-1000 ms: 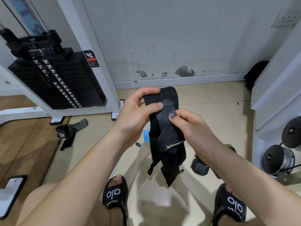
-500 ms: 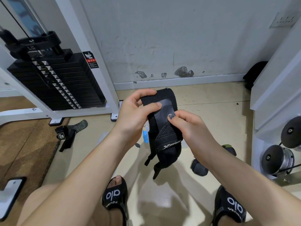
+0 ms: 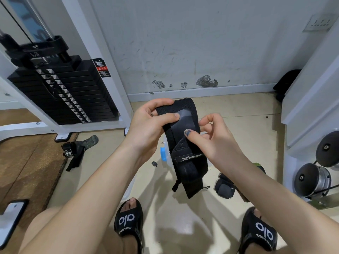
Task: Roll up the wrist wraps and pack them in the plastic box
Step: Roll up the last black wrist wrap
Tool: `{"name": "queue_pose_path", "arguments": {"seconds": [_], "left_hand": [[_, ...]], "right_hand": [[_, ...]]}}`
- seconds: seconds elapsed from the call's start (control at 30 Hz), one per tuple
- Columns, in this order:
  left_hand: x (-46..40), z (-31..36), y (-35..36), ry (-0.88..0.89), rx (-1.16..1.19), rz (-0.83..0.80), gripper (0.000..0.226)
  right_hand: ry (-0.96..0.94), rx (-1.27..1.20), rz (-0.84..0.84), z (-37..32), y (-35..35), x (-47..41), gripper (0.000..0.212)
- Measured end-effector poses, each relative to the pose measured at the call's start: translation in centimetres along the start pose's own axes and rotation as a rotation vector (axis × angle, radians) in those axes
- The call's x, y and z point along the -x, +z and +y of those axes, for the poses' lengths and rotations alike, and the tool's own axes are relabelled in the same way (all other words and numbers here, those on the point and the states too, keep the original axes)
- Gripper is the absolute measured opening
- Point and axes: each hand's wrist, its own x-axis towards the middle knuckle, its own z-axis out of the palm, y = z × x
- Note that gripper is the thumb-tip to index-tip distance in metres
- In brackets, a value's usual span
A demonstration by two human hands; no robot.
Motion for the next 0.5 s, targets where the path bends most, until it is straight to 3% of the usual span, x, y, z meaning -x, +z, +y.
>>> {"name": "queue_pose_path", "arguments": {"seconds": [0.1,0.27,0.5], "left_hand": [[-0.02,0.13,0.07,-0.014,0.02,-0.001,0.033],[-0.2,0.56,0.06,-0.05,0.073,0.007,0.033],[-0.03,0.26,0.28,-0.013,0.086,0.005,0.03]], "right_hand": [[0.002,-0.019,-0.091,0.08,-0.12,0.12,0.054],[-0.023,-0.089,-0.211,0.69,-0.64,-0.36,0.019],[-0.004,-0.198,-0.201,0.44,-0.62,-0.51,0.021]]}}
